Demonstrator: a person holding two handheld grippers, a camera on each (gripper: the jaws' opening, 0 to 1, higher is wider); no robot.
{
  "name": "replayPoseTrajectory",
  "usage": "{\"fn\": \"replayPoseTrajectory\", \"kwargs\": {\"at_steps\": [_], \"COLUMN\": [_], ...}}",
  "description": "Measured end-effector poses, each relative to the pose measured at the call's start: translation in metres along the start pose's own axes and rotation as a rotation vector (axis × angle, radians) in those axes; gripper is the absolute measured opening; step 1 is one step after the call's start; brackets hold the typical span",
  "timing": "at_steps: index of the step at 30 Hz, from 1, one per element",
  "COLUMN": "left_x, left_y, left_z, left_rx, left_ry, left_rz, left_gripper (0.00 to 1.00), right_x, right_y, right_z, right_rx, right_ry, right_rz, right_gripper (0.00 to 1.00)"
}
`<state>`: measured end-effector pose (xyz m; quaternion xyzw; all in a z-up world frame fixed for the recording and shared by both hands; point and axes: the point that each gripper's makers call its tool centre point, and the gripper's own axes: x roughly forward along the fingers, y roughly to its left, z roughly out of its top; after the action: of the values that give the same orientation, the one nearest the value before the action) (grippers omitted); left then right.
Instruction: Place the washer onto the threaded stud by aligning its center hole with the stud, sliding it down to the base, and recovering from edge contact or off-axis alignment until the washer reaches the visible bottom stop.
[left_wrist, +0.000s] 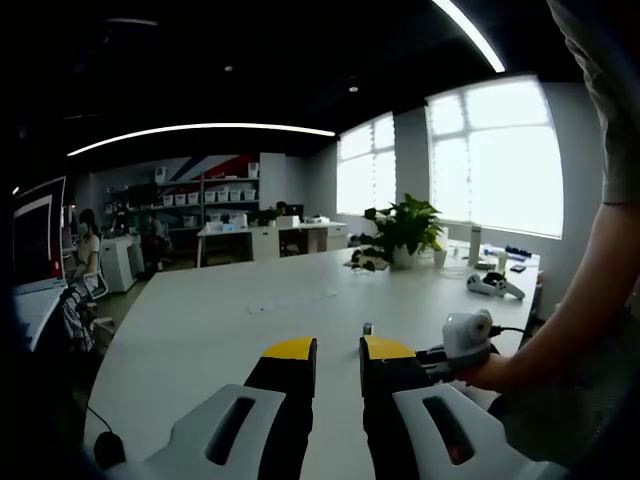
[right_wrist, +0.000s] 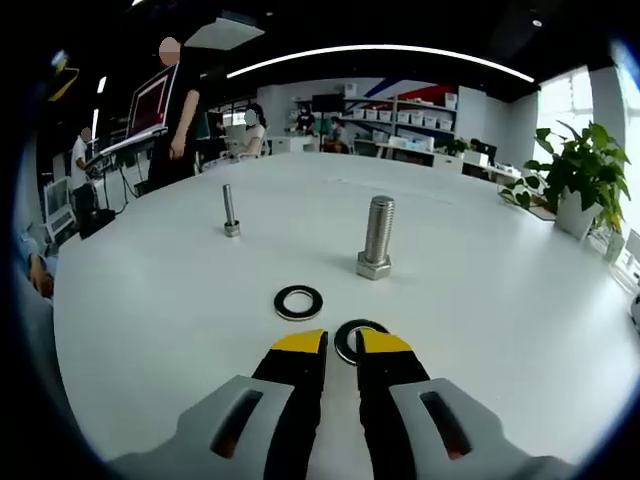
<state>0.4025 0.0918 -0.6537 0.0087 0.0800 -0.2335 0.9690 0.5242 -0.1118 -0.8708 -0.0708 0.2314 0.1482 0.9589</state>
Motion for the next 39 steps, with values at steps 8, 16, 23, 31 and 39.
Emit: {"fn": "replayPoseTrajectory", "kwargs": {"at_steps": [8,16,23,31,39], "left_x": [0.000,0.001,0.001,0.001,0.001], "left_y": [-0.001,-0.001,-0.001,-0.001,-0.002], "left_z": [0.000,-0.001,-0.001,-0.001,-0.001], "left_rx": [0.003,0.002,-0.001,-0.001,0.000], "left_ry": [-0.001,0.002,0.003,0.004,0.005], "left_rz": [0.000,-0.001,-0.003,-0.003,-0.006], "left_gripper": [0.15,0.15,0.15,0.15,0.15], "right_x": [-0.003,-0.006,-0.006,-0.006,-0.001], "right_y": [-0.012,-0.019,-0.016,-0.009,-0.001], "right_z": [0.004,0.001,0.002,0.004,0.007], "right_rx": [-0.014,0.019,0.065,0.068,0.059], "right_ry": [-0.021,-0.017,-0.025,-0.032,-0.032], "right_rz": [-0.043,-0.063,-0.058,-0.038,-0.017], "right_gripper": [0.25,0.31,0.32,0.26,0.26]}}
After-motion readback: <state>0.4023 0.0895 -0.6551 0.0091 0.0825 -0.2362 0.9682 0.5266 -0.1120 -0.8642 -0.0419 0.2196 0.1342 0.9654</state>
